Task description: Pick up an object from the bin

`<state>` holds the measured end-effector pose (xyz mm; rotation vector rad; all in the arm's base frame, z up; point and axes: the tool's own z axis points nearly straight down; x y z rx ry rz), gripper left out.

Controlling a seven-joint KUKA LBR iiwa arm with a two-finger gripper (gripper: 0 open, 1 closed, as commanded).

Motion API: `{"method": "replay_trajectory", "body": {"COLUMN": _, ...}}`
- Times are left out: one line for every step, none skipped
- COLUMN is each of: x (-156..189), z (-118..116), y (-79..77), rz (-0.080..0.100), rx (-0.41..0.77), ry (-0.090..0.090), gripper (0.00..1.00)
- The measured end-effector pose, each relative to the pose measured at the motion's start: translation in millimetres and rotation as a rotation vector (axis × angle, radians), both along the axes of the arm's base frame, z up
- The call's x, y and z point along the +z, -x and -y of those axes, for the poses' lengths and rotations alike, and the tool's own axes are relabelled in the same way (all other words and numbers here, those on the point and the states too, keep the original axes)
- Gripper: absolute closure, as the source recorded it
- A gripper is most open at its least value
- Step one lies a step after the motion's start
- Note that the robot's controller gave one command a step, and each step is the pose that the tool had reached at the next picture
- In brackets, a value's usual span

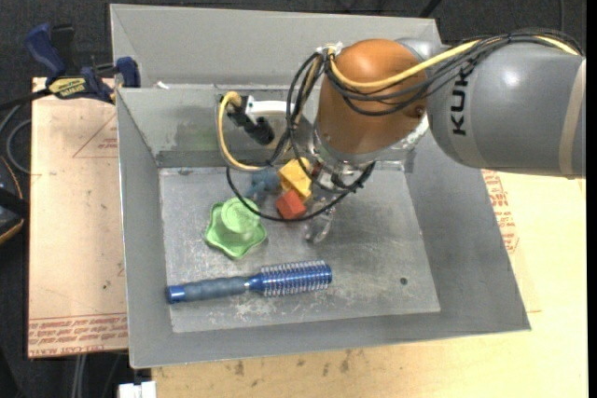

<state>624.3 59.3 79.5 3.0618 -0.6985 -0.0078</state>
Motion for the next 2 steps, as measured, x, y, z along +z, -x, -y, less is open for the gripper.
{"method": "replay_trajectory", "body": {"x": -0.3, "z": -3.2, "y": -17.0, "rz": 0.004, "rx": 0.104, "ry": -0.003, "gripper": 0.0}}
{"method": "replay_trajectory", "body": {"x": 0.5, "z": -5.7, "y": -13.9, "rz": 0.007, "rx": 0.135, "ry": -0.003, "gripper": 0.0}}
